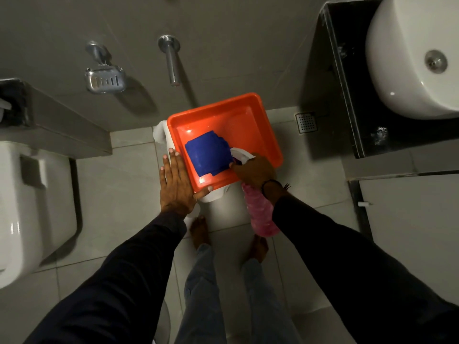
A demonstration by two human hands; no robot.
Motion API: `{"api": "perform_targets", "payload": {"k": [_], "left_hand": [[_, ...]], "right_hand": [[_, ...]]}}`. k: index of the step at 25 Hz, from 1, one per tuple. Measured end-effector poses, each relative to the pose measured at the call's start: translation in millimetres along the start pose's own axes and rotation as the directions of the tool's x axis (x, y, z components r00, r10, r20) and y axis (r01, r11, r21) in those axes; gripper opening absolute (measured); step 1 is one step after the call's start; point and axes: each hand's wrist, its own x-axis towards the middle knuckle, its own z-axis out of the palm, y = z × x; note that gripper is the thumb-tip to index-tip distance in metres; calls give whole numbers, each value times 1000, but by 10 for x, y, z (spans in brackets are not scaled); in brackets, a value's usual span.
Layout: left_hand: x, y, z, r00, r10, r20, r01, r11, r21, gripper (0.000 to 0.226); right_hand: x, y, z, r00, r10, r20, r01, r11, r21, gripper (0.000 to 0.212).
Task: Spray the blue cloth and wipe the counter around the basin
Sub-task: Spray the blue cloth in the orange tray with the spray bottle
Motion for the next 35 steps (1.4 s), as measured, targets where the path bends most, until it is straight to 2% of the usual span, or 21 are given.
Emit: {"api": "perform_targets", "payload": {"k": [5, 7, 9, 12, 14, 16, 18, 19, 20, 22, 27, 31, 33, 35], "left_hand": [[15, -2, 10, 1000, -5, 3, 5, 1000, -29, 131], [21, 0, 2, 1000, -9, 8, 9, 1000, -29, 132], [19, -8, 3, 1000, -7, 13, 7, 999, -32, 132], [10, -19, -7, 1000, -3, 20, 4, 1000, -25, 131], [3, -16, -14, 1000, -4, 20, 4, 1000, -22, 130], [-3, -4, -15, 1000, 0, 21, 1, 1000, -9, 130], [-5, 0, -11, 1000, -2, 21, 1, 1000, 2, 130], [-6, -4, -7, 1000, 0, 18, 0, 1000, 3, 130], [0, 0, -10, 1000, 1, 19, -1, 1000, 3, 130], [0, 3, -10, 1000, 2, 20, -2, 1000, 3, 130], [6, -22, 15, 1000, 3, 5, -3, 1000, 25, 130], [12, -10, 3, 1000, 0, 12, 0, 1000, 16, 129], [5, 16, -31, 1000, -4, 19, 3, 999, 51, 128], [-3, 53, -96, 999, -9, 44, 6, 997, 76, 129]], "right_hand": [[-137, -54, 8, 995, 41, -86, -31, 993, 114, 69], [-139, -19, 12, 995, 42, -93, -31, 992, 122, 69], [-159, -10, -13, 994, 69, -84, -51, 977, 207, 68], [-198, -80, -195, 998, -32, -54, 49, 934, 354, 60], [-139, -205, -435, 984, -34, -177, 120, 858, 500, 42], [-74, -395, -779, 933, 41, -358, 185, 798, 573, 24], [-8, -539, -1036, 856, -4, -517, 328, 777, 537, 26], [34, -579, -1083, 803, -80, -591, 423, 775, 470, 25], [66, -594, -1095, 752, -159, -640, 495, 777, 388, 19], [155, -552, -998, 705, -240, -668, 560, 766, 316, 10], [342, -387, -707, 681, -253, -687, 575, 766, 288, 10], [284, -264, -586, 693, -262, -672, 574, 764, 295, 20], [223, -174, -548, 727, -293, -621, 545, 797, 261, 27], [180, -111, -523, 800, -259, -542, 443, 864, 241, 39]]}}
